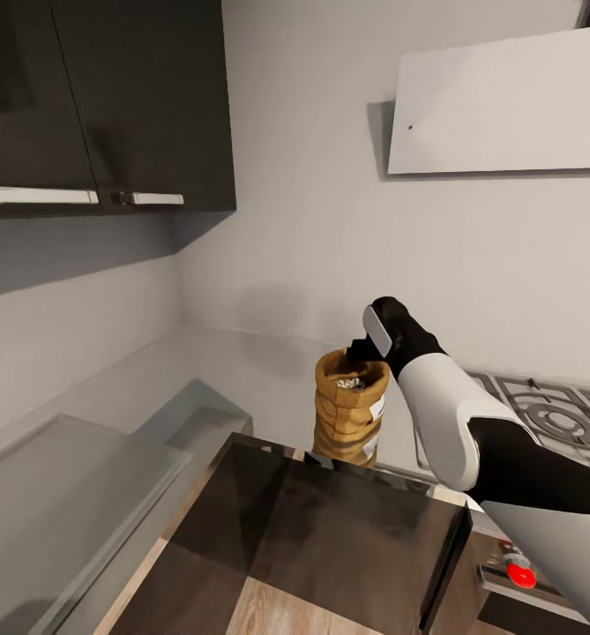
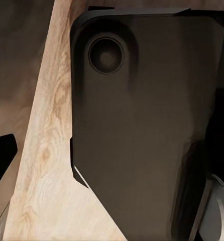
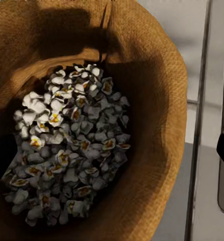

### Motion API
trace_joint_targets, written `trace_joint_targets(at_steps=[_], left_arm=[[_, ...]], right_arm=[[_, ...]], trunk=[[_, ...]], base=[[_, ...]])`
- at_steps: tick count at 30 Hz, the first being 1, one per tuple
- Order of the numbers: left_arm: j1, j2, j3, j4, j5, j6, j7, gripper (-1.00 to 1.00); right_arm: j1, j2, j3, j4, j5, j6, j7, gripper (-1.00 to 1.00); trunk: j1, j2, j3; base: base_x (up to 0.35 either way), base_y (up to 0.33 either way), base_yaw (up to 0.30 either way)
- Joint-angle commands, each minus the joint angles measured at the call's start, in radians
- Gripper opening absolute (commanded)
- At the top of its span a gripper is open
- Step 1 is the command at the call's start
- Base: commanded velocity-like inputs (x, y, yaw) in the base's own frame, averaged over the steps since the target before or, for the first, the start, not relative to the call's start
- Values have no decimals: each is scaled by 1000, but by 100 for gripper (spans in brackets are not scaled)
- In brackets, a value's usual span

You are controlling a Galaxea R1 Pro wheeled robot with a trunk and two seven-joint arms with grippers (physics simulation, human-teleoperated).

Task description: In the kitchen, take the popcorn bag from the countertop, put it into the microwave, and heat it until the popcorn is cooked so the cooked popcorn ends up inside the bag.

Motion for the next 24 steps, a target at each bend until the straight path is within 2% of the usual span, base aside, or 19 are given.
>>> trace_joint_targets(at_steps=[1,7,14,19,24], left_arm=[[0,0,1,0,2,-2,1,100],[0,0,0,0,1,-3,0,100],[0,0,0,0,1,-3,-1,100],[0,0,1,0,1,-4,-1,100],[0,0,0,0,1,-5,-1,100]], right_arm=[[-1,1,-5,-1,1,1,-2,100],[-1,1,-6,-1,1,-1,-1,100],[-1,1,-8,4,-1,-5,0,100],[-1,1,-46,6,0,-13,-1,100],[-1,1,-53,11,0,-16,-1,100]], trunk=[[0,-1,-1],[0,-1,-1],[0,-1,-1],[0,-1,-1],[0,-1,-1]], base=[[0,0,0],[-155,0,0],[-32,0,0],[-274,0,0],[-251,0,0]])
